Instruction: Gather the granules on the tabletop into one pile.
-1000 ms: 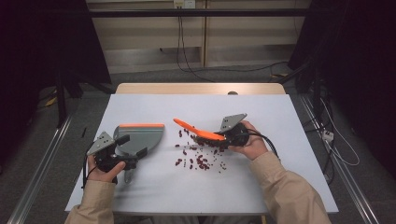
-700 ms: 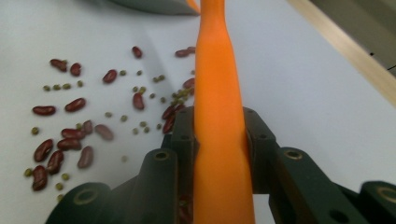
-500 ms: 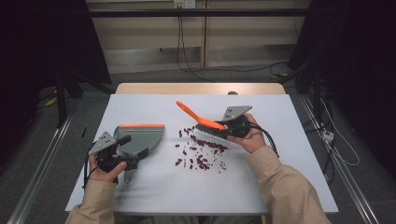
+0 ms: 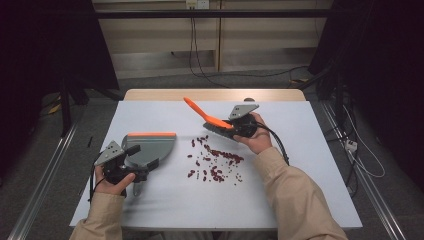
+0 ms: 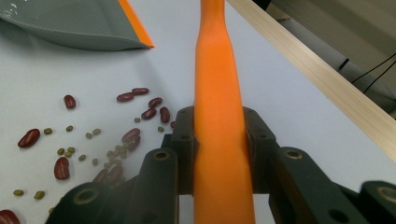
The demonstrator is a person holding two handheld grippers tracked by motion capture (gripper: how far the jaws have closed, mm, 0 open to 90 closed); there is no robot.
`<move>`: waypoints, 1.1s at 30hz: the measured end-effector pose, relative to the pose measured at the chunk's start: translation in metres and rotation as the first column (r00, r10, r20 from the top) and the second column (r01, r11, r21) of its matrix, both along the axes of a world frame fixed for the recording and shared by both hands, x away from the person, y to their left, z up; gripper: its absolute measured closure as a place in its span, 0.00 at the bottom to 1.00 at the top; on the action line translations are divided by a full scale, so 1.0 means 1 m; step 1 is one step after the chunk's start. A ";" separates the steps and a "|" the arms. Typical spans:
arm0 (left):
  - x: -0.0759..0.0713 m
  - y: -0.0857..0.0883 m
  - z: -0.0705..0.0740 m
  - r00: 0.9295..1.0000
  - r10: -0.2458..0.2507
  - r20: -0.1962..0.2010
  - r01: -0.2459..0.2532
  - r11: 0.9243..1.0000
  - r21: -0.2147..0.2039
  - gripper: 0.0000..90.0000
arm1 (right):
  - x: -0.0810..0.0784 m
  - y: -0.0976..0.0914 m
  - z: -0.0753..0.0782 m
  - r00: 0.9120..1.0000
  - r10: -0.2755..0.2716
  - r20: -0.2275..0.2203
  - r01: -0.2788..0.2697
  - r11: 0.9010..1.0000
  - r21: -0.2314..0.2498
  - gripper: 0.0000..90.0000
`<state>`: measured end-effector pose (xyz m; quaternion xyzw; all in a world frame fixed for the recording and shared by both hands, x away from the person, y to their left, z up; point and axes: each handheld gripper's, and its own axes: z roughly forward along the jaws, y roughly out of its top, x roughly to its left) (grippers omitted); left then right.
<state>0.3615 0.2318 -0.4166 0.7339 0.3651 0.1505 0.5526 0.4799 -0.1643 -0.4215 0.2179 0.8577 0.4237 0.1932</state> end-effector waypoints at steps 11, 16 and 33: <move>0.001 0.001 -0.002 1.000 0.005 -0.003 -0.005 1.000 0.005 0.06 | 0.011 0.014 -0.004 1.000 0.003 0.017 -0.003 1.000 -0.015 0.79; 0.002 0.002 -0.002 1.000 0.007 -0.007 -0.007 1.000 0.006 0.06 | 0.018 0.022 -0.005 0.999 0.010 0.047 -0.008 0.999 -0.035 0.79; 0.002 0.001 -0.003 1.000 0.010 -0.006 -0.010 1.000 0.010 0.06 | 0.001 0.036 -0.014 0.981 0.192 0.001 -0.191 0.976 -0.100 0.79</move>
